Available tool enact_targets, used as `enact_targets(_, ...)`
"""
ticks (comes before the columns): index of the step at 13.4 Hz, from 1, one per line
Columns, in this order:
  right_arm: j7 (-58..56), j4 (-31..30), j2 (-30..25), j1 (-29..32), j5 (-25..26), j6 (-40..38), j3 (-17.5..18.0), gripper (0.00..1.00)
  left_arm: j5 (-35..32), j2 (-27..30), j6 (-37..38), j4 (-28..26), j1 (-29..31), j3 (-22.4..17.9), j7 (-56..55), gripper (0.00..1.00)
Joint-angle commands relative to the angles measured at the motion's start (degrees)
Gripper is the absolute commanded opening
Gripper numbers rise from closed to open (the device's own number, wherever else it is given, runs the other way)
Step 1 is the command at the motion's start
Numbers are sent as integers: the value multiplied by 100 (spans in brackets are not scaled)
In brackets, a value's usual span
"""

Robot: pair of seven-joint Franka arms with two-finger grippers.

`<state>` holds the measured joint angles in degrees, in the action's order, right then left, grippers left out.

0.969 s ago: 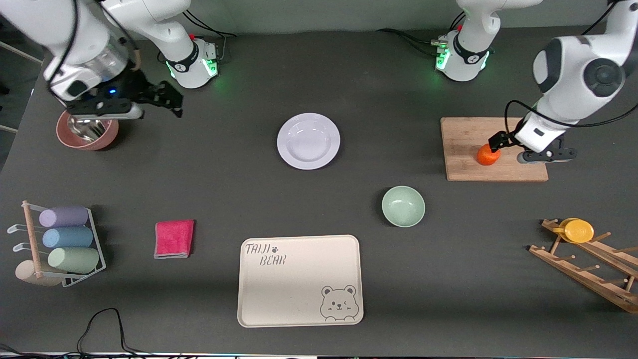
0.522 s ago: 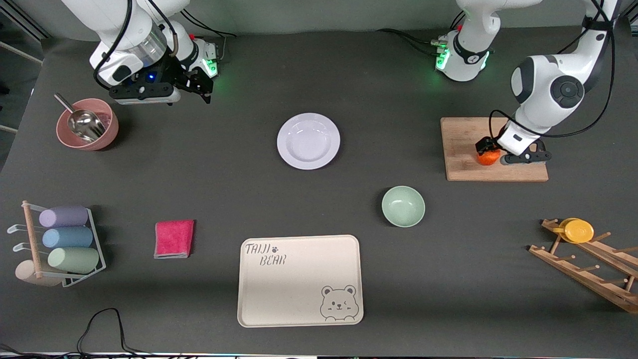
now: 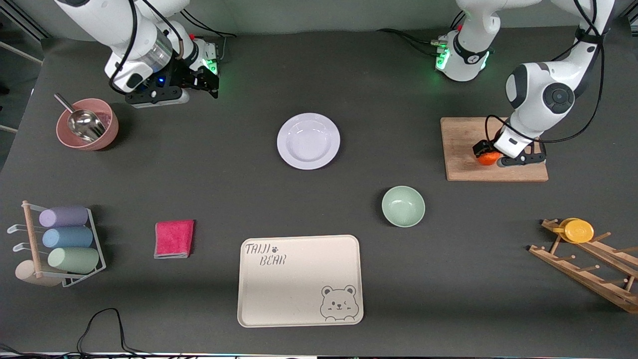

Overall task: Place orange and plate with both arms
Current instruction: 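Grasp the orange with the left gripper while the right gripper moves inward, then carry the orange to the white plate while the right gripper reaches the plate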

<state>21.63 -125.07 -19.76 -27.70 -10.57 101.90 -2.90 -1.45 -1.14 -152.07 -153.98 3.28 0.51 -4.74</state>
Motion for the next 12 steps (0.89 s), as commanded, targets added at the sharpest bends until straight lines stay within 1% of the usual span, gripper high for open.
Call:
enact_targets(1, -544, -596, -265, -7, -532, 461, -175, 100, -48, -35, -112, -62, 50, 37, -141, 82)
enact_targets(2, -964, -797, -265, -7, -847, 619, -280, 100, -48, -53, -112, -62, 50, 37, -141, 72)
enact_targets(4, -1642, -1272, -265, -7, -1402, 1023, -517, 100, -31, -96, -112, -53, 50, 37, -141, 47)
enact_targets(5, -2027, -1518, -230, -7, -1648, 1286, -649, 100, 4, -114, -112, -53, 129, 37, -133, 29)
enact_targets(6, -2458, -1755, -186, -7, -1937, 1567, -694, 100, 4, -132, -86, -53, 216, 37, -124, 7)
enact_targets(7, -2819, -2001, -142, -7, -2306, 1814, -703, 100, 4, -123, -8, -27, 226, 46, -106, 0)
enact_targets(8, -3188, -2221, -72, -7, -2744, 2077, -712, 100, 4, -62, 72, -1, 217, 37, -89, 0)
enact_targets(9, -3557, -2380, 33, -7, -3201, 2262, -712, 100, 4, 69, 429, 113, 209, 46, -89, 0)
enact_targets(11, -4417, -2592, 305, -7, -4115, 2448, -712, 100, 57, 490, 1831, 647, 165, 98, -97, 0)
enact_targets(12, -4822, -2653, 472, -7, -4503, 2492, -764, 100, 231, 657, 2518, 989, 8, 107, -115, 0)
